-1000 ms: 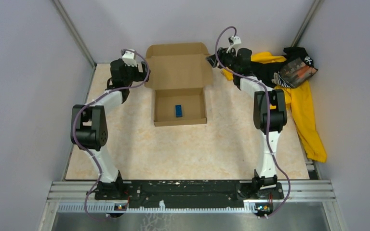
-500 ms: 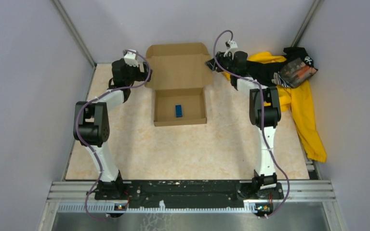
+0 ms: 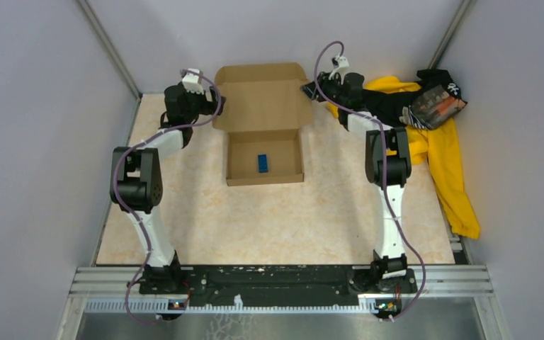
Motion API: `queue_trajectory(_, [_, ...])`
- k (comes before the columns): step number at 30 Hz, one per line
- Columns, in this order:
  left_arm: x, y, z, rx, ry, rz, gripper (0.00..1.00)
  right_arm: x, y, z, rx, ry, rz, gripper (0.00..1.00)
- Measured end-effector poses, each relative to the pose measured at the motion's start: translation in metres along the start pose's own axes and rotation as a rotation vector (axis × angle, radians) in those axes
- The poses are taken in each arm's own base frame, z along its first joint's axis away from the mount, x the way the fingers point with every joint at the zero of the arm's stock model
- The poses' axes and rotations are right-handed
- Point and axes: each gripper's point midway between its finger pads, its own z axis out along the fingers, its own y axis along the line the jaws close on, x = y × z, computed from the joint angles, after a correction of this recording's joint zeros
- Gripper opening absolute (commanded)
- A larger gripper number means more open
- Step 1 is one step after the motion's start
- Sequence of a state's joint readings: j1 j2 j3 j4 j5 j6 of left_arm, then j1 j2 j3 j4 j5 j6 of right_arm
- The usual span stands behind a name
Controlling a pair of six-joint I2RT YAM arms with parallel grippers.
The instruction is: Fold the paper box
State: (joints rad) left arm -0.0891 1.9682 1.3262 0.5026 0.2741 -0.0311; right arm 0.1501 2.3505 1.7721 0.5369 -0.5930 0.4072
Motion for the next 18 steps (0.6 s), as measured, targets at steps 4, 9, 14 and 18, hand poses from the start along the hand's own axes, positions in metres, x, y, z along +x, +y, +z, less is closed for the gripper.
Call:
queue_trajectory(4, [0.001, 0.000, 0.005, 0.009, -0.005, -0.003, 0.73, -0.007, 0.004, 0.002, -0.015, -0.011, -0.002, 0.31])
queue_trajectory(9, [0.011, -0.002, 0.012, 0.028, 0.010, -0.014, 0.57, -0.010, 0.006, 0.003, -0.025, -0.015, -0.002, 0.24])
queue_trajectory(14, [0.013, -0.003, 0.012, 0.038, 0.017, -0.025, 0.51, -0.010, 0.006, 0.003, -0.029, -0.017, -0.005, 0.21])
queue_trajectory(18, [0.013, -0.005, 0.012, 0.043, 0.018, -0.028, 0.47, 0.001, 0.003, 0.000, -0.024, -0.007, 0.002, 0.18])
